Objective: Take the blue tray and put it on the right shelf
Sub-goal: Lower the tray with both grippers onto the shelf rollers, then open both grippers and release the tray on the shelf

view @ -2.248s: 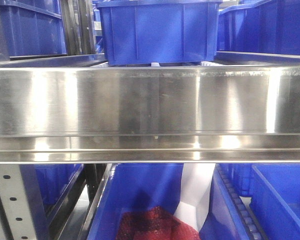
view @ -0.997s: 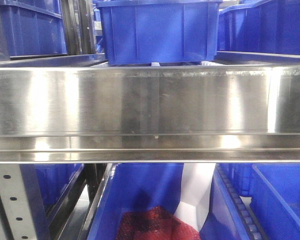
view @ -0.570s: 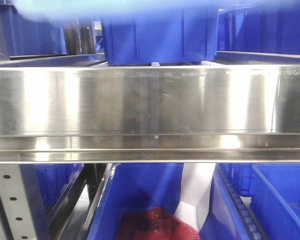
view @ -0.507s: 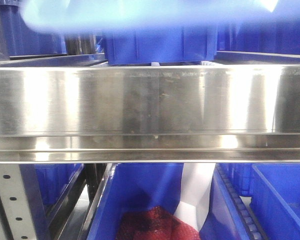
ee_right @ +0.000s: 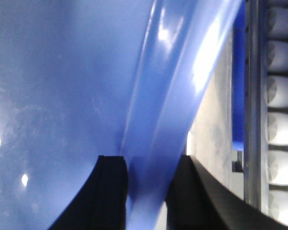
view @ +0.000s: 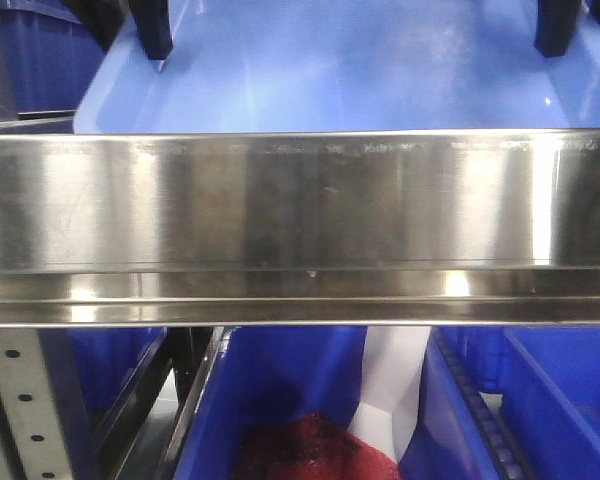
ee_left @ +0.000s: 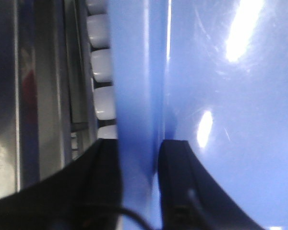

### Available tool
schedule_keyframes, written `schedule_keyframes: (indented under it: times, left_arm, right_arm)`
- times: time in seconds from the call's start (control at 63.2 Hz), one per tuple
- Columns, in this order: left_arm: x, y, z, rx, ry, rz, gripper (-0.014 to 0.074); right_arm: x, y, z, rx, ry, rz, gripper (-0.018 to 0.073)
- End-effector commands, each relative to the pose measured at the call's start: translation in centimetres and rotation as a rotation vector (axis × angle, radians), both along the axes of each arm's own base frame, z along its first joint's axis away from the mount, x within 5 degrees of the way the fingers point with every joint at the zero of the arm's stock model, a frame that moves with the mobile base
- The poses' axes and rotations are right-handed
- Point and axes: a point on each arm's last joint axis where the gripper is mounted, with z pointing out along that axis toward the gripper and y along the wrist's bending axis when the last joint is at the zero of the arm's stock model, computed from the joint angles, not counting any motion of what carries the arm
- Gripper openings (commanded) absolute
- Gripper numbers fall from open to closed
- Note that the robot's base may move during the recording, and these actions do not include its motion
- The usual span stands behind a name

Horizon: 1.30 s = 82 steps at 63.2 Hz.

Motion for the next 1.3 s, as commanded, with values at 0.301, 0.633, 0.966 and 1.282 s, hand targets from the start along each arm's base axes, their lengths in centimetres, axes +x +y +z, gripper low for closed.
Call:
schedule_keyframes:
  times: [0.301, 0.633, 0.966, 1.282]
  left_arm:
    - [-0.8, -0.7, 3.3, -0.108, -0.148, -0.052, 0.0561]
    - [-1.0, 0.1, 3.5, -0.01, -0.154, -0.063, 0.056]
    - [-5.6, 1.3, 8.7, -0.077, -0.278, -0.136, 0.0528]
    - [-14.8, 2.9, 11.0, -0.208, -0.457, -0.31, 0.0034]
  right_arm:
    - [-0.4, 0.8, 3.1, 0.074, -0.176, 0.071, 0.0631]
    - [-0.4, 0.2, 3.1, -0.004, -0.17, 0.061, 0.0631]
    - [-4.4, -1.2, 7.6, 0.064, -0.314, 0.064, 0.0394]
    - [-12.6, -4.2, 8.5, 0.117, -0.492, 0.107, 0.0053]
